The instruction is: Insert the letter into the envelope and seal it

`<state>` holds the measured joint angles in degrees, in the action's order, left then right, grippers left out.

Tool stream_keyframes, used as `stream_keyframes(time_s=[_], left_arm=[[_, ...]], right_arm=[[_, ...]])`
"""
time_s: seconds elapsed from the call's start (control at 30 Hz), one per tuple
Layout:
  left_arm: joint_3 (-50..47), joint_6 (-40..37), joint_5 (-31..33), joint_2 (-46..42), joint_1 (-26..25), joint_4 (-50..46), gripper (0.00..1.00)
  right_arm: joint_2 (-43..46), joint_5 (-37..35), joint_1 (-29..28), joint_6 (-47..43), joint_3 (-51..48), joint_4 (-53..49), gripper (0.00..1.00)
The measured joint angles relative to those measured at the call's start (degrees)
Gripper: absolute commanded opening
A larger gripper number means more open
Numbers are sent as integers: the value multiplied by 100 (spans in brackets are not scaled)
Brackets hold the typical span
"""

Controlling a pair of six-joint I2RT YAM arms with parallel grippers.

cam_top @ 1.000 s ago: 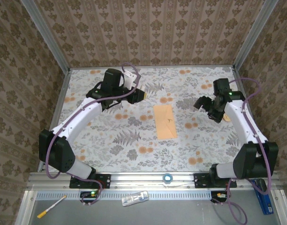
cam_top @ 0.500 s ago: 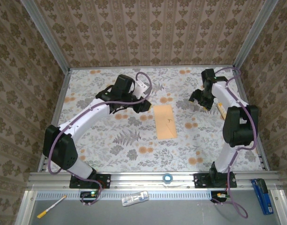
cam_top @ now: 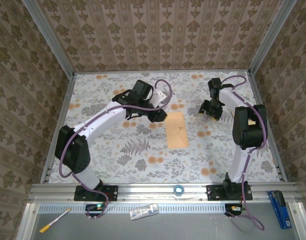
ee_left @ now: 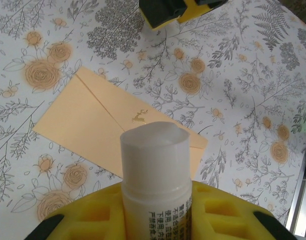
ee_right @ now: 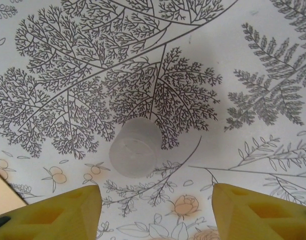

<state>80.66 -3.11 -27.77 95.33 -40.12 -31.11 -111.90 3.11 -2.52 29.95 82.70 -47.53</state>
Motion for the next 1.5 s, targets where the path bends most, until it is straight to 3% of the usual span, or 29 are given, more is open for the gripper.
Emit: stream_keyframes(time_s=[1.5], left_arm=[[590,-42,0,444,-229,-363,0]], right_arm=[[-474,-127,-44,-2,66,627,34]])
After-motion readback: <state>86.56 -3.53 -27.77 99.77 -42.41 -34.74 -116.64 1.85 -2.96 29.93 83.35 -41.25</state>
